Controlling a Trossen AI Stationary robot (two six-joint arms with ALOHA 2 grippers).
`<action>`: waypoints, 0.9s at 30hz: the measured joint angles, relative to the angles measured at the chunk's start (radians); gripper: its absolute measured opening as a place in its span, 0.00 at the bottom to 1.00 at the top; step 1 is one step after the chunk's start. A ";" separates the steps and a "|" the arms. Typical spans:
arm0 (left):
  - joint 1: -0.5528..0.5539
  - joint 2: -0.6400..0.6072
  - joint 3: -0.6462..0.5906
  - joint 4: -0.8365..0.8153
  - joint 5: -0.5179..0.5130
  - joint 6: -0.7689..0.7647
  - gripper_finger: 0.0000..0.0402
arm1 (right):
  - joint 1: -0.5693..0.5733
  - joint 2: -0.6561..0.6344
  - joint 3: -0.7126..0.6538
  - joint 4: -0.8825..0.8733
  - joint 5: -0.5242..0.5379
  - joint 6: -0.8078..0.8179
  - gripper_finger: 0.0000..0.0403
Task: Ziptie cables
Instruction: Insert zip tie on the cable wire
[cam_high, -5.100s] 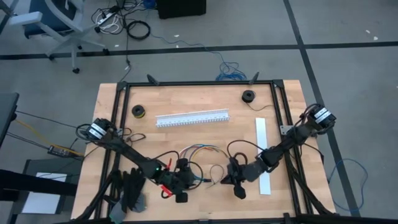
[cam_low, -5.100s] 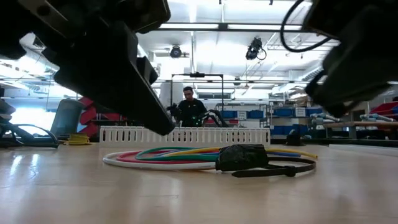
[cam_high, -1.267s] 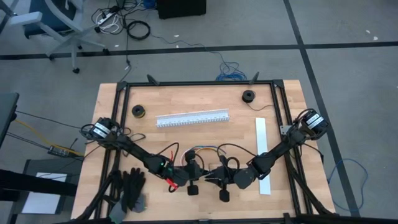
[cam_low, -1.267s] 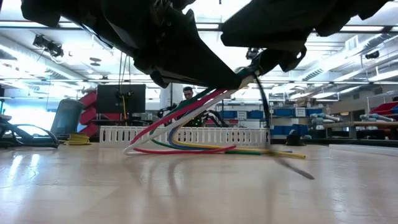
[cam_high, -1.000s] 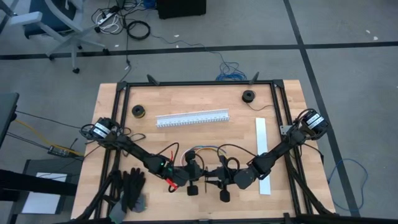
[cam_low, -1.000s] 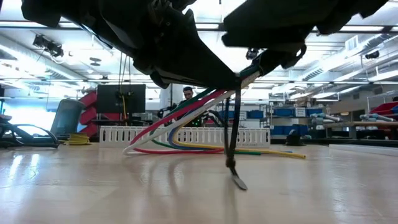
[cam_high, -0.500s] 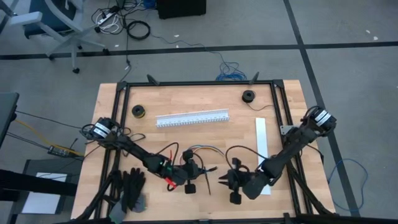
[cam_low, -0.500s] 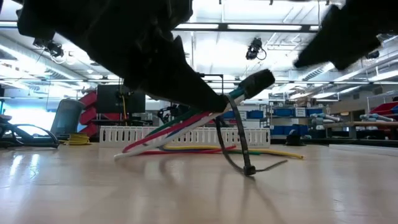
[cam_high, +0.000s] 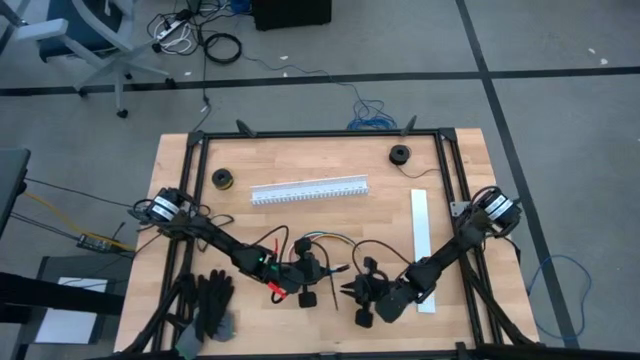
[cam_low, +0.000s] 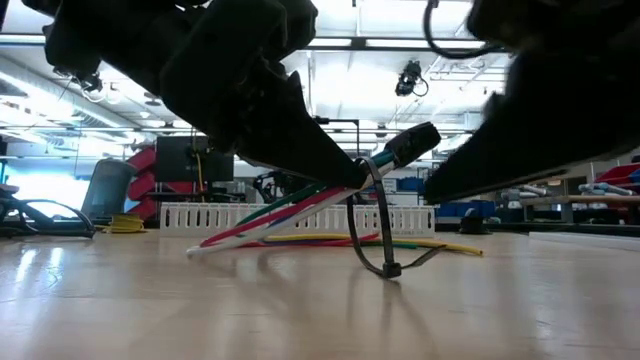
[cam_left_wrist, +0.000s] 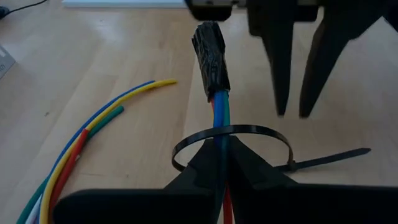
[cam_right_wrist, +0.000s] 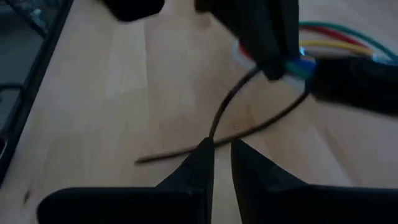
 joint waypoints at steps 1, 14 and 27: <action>0.000 0.000 0.000 0.002 0.000 0.000 0.00 | -0.010 0.005 0.000 0.017 -0.005 -0.008 0.10; 0.000 0.000 0.000 0.038 0.006 -0.050 0.05 | -0.095 0.017 0.001 0.124 -0.130 -0.092 0.07; 0.000 0.000 -0.001 -0.061 0.093 -0.092 0.24 | -0.097 0.017 0.001 0.129 -0.130 -0.091 0.06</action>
